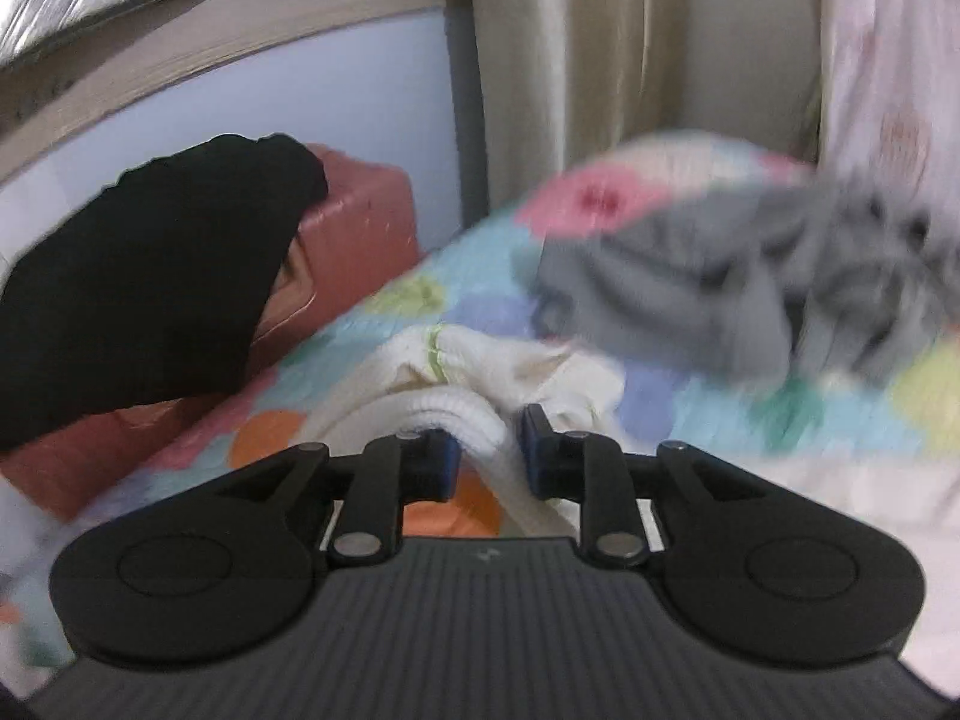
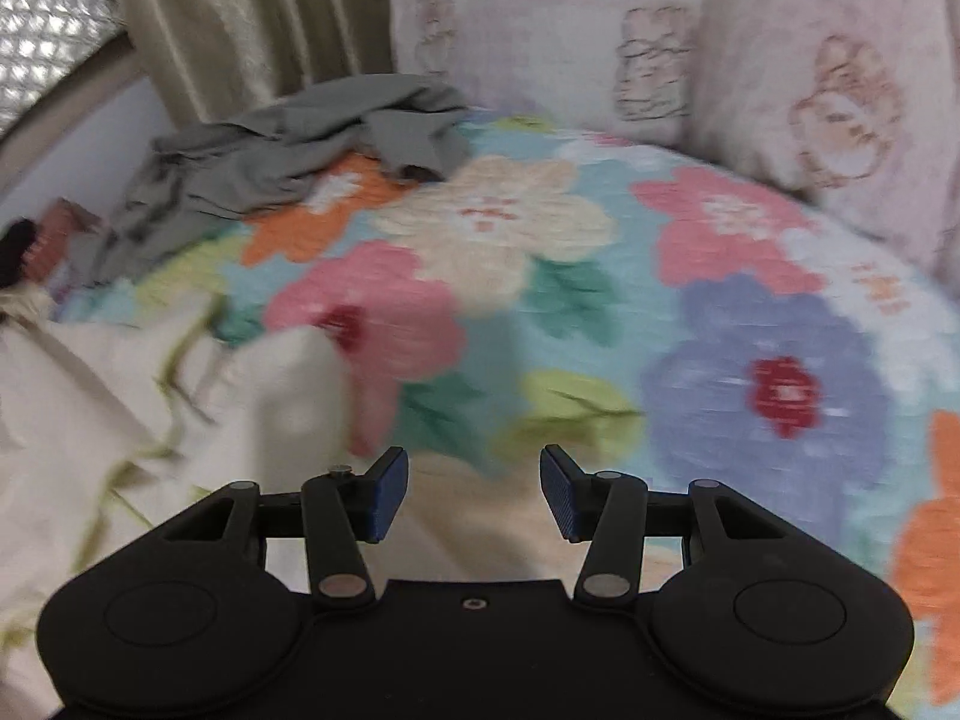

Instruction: Fold clothes

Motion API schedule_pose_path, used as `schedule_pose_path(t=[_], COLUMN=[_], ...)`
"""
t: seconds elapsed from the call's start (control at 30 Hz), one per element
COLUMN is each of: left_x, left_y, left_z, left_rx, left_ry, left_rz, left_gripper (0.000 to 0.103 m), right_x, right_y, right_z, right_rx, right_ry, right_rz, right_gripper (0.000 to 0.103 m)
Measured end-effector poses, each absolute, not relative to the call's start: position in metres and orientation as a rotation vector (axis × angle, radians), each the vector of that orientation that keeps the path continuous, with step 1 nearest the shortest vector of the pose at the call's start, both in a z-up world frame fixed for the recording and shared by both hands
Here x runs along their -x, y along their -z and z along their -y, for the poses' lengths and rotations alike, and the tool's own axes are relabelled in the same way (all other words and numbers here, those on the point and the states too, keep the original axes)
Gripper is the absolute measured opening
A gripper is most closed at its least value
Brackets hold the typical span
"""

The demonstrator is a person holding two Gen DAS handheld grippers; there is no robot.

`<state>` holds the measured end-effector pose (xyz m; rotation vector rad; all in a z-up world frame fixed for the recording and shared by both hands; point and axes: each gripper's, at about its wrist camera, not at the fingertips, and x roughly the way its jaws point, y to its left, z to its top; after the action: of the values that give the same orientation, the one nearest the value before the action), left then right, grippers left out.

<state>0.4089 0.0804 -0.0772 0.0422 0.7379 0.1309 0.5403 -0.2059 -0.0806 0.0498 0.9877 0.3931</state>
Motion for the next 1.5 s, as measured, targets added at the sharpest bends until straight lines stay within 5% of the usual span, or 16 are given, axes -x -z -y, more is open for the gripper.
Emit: schedule_pose_path(t=[0.1,0.17,0.37,0.53,0.57,0.6,0.67,0.8,1.1,1.33,1.4,1.47,1.5], left_x=[-0.386,-0.372,-0.361,-0.407,-0.418,-0.429,-0.438,-0.449,-0.427,-0.429,-0.43,-0.428,-0.428], left_y=[0.059,0.039,-0.002,0.023,0.035,0.047,0.062,0.086,0.098,0.11,0.117,0.12,0.119], left_z=[-0.054,-0.034,0.032,0.109,0.124,0.139,0.159,0.189,0.23,0.25,0.254,0.257,0.258], left_rx=[-0.075,-0.077,-0.146,-0.023,0.005,0.034,0.036,0.024,-0.24,-0.161,-0.168,-0.206,-0.211], left_ry=[-0.097,-0.037,0.187,0.478,0.515,0.552,0.557,0.563,0.749,0.841,0.853,0.842,0.829], left_rz=[-0.668,-0.615,-0.576,-0.783,-0.83,-0.878,-0.914,-0.949,-0.841,-0.93,-0.971,-0.97,-0.974], left_gripper=[0.035,0.067,0.068,0.068,0.068,0.068,0.068,0.068,0.068,0.085,0.084,0.055,0.027], right_x=[-0.547,-0.549,-0.56,-0.575,-0.574,-0.57,-0.549,-0.482,-0.417,-0.419,-0.412,-0.41,-0.411], right_y=[0.083,0.083,0.091,0.112,0.113,0.111,0.098,0.074,0.095,0.098,0.099,0.098,0.097], right_z=[0.186,0.174,0.141,0.133,0.132,0.13,0.123,0.102,0.101,0.104,0.101,0.103,0.105], right_rx=[-0.057,-0.086,-0.213,-0.212,-0.212,-0.21,-0.184,0.013,0.242,0.2,0.215,0.216,0.218], right_ry=[-0.469,-0.489,-0.43,-0.344,-0.328,-0.314,-0.339,-0.424,-0.712,-0.789,-0.804,-0.808,-0.804], right_rz=[-1.006,-1.013,-1.076,-1.061,-1.032,-0.986,-0.843,-0.67,-0.779,-0.839,-0.84,-0.834,-0.826], right_gripper=[0.054,0.054,0.068,0.068,0.058,0.032,0.017,0.016,0.016,0.015,0.015,0.015,0.014])
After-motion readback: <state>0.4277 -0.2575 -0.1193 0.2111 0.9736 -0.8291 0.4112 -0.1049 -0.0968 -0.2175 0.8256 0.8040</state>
